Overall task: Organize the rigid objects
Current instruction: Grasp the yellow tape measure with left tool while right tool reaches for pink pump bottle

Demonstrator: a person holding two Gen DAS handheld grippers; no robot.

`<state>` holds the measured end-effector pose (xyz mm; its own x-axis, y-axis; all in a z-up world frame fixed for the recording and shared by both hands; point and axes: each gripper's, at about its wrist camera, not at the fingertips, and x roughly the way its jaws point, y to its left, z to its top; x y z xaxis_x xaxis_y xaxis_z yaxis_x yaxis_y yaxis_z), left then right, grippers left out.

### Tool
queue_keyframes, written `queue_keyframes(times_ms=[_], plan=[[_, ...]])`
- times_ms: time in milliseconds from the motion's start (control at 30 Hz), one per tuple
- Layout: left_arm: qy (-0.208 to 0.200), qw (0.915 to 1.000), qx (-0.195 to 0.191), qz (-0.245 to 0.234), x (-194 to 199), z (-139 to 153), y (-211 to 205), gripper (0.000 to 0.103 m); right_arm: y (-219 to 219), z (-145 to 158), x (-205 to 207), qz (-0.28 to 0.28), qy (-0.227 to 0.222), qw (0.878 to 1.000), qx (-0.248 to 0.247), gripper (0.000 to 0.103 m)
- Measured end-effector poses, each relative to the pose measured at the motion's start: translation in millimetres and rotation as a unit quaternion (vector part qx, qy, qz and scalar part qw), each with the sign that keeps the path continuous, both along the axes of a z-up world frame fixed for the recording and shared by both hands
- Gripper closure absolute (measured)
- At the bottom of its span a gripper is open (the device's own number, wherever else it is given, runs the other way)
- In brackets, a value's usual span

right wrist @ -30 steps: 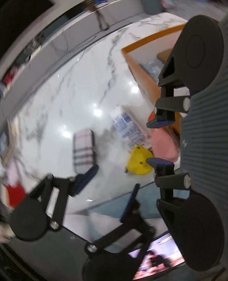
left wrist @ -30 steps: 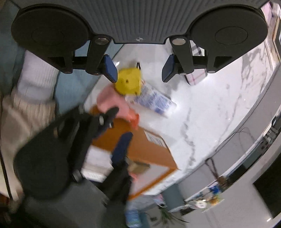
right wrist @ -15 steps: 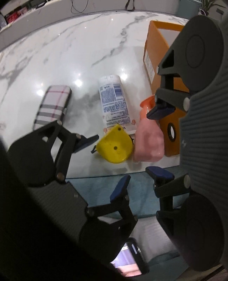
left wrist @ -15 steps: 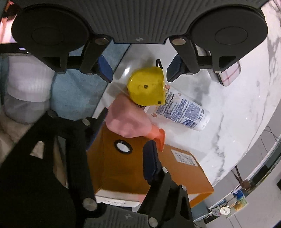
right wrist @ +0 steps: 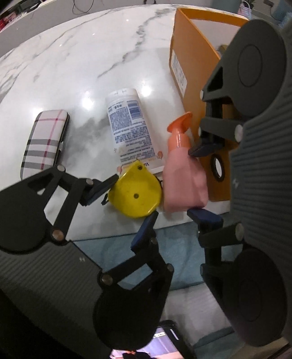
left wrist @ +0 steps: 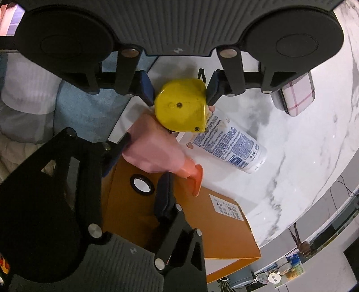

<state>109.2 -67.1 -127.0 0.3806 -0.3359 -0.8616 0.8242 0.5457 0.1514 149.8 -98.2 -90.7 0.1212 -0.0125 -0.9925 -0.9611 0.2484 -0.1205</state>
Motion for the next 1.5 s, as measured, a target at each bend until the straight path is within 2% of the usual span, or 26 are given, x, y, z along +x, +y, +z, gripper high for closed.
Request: queue_keyframes(times_ms=[267, 300, 367, 400, 433, 567, 667, 833, 933, 1133, 1267, 1500], plan=[[0.018, 0.9997, -0.009, 0.013, -9.1, 0.5, 17.5, 0.046, 8.1, 8.0, -11.3, -0.003, -0.026, 0.999, 0.045, 0.056], [0.02, 0.9996, -0.01, 0.017, -10.8, 0.7, 21.5, 0.046, 11.7, 10.1, -12.7, -0.002, -0.023, 0.998, 0.057, 0.061], [0.026, 0.9991, -0.012, 0.031, -12.0, 1.9, 29.3, 0.046, 22.2, 14.4, -14.3, -0.002, -0.008, 0.997, 0.072, 0.064], [0.028, 0.9988, -0.013, 0.038, -12.2, 2.5, 33.7, 0.046, 28.1, 12.2, -16.4, -0.004, -0.001, 0.998, 0.07, 0.071], [0.025, 0.9989, -0.012, 0.038, -14.0, 2.4, 37.7, 0.046, 31.8, 10.6, -16.6, -0.012, 0.006, 0.997, 0.071, 0.073], [0.033, 0.9975, -0.018, 0.06, -15.2, 3.8, 51.8, 0.046, 36.7, 8.9, -20.6, -0.028, -0.012, 0.997, 0.07, 0.073], [0.032, 0.9971, -0.018, 0.067, -17.0, 5.1, 56.9, 0.046, 32.2, 13.6, -20.4, -0.074, -0.021, 0.994, 0.074, 0.072], [0.036, 0.9953, -0.017, 0.089, -17.3, 6.4, 62.6, 0.046, 16.0, 22.7, -6.2, -0.161, -0.023, 0.984, 0.071, 0.053], [0.034, 0.9948, -0.015, 0.095, -20.9, 8.4, 67.2, 0.046, 10.5, 23.6, 7.7, -0.23, -0.009, 0.971, 0.063, 0.053], [0.03, 0.9945, -0.016, 0.099, -22.0, 8.7, 68.9, 0.046, 9.2, 24.8, 24.6, -0.352, 0.011, 0.934, 0.065, 0.053], [0.027, 0.9946, -0.017, 0.099, -23.0, 8.3, 70.6, 0.046, 16.8, 15.2, 28.8, -0.388, -0.009, 0.92, 0.051, 0.054], [0.025, 0.9949, -0.022, 0.096, -23.4, 7.2, 74.4, 0.046, 24.9, 0.2, 39.1, -0.399, -0.036, 0.916, 0.013, 0.053]])
